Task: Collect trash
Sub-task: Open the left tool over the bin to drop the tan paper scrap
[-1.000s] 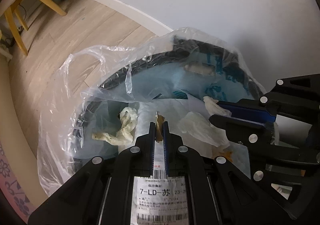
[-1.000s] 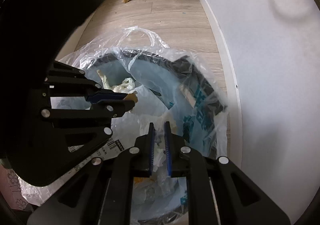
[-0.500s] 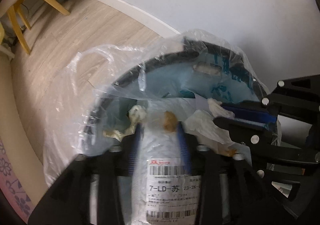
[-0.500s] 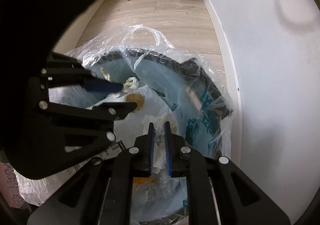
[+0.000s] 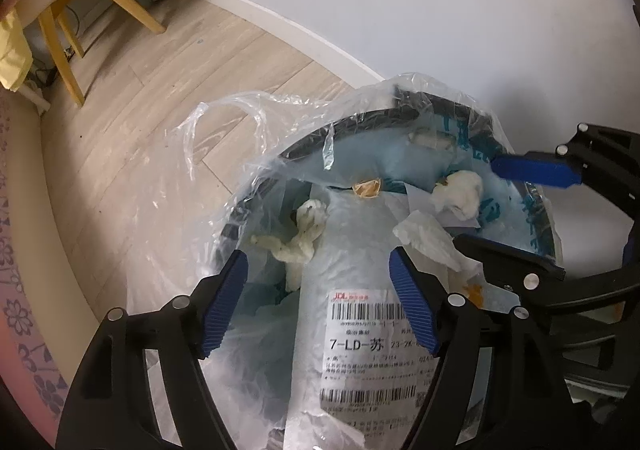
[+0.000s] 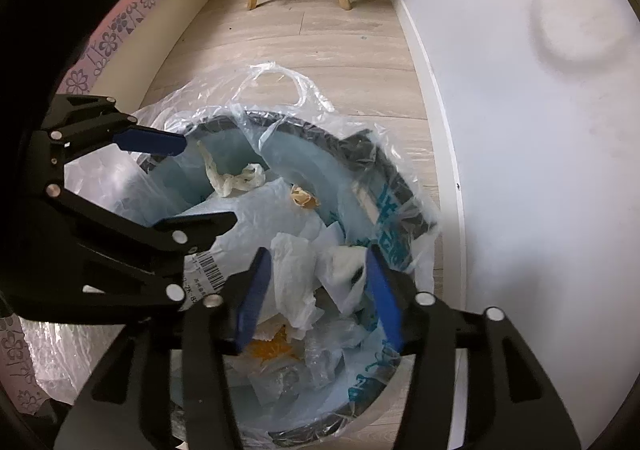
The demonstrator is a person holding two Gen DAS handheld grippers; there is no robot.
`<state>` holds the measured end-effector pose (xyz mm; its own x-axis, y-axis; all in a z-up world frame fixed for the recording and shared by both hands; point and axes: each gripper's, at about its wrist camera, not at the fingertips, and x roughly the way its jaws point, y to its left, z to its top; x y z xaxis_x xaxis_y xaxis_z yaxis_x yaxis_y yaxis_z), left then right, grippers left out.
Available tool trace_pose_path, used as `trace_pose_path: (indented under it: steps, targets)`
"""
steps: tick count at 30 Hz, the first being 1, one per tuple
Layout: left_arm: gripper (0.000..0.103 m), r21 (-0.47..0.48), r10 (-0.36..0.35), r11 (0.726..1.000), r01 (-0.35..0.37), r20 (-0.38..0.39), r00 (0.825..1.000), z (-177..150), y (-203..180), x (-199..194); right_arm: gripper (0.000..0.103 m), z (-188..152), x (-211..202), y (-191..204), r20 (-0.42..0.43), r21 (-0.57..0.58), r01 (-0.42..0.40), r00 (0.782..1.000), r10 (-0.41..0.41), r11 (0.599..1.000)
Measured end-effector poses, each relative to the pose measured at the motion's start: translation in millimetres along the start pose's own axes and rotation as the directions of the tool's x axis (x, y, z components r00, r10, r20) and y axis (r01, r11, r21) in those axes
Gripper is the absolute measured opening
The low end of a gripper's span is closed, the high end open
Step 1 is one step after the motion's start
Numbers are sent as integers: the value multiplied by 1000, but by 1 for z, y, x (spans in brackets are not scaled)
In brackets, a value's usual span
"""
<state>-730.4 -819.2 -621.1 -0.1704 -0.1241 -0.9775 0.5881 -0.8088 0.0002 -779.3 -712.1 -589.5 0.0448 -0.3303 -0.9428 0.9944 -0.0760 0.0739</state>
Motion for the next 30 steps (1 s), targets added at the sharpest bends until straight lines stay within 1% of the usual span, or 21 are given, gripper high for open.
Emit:
trace_pose_path:
  steps: [1, 4, 6, 8, 9, 11, 15, 21, 24, 30]
  targets:
    - [71, 1, 1, 1000, -1, 0, 1000, -1, 3, 0, 55, 0, -1, 1, 2, 1, 4, 1000, -4, 1000]
    - [72, -5, 2, 1000, -2, -9, 1000, -6, 8, -2, 66, 0, -3, 1, 9, 11, 11, 1000, -11, 1000]
    - [74, -9, 12, 1000, -12, -9, 1000, -9, 10, -6, 82, 0, -7, 1, 13, 16, 17, 1000, -17, 1000]
    - [78, -13, 21, 1000, -21, -6, 1000, -12, 13, -12, 91, 1, -10, 3, 16, 20, 21, 1000, -22, 1000]
    - [79, -17, 21, 1000, -21, -4, 1000, -14, 14, -16, 93, 2, -12, 4, 16, 18, 20, 1000, -20, 1000]
    - [80, -20, 27, 999, -27, -1, 1000, -17, 15, -22, 95, 3, -15, 6, 25, 12, 19, 1000, -19, 1000]
    - [80, -34, 38, 999, -37, 9, 999, -23, 17, -34, 96, 4, -22, 10, 44, -6, 21, 999, -21, 1000]
    - [81, -68, 32, 997, -31, 16, 999, -31, 20, -55, 96, 7, -35, 14, 42, -6, 60, 997, -59, 998]
    - [81, -82, 31, 996, -29, 24, 999, -34, 21, -67, 96, 6, -50, 18, 36, -20, 74, 997, -73, 997]
    - [81, -120, 34, 992, -31, 28, 999, -38, 22, -106, 96, 5, -89, 22, 33, -8, 98, 995, -98, 995]
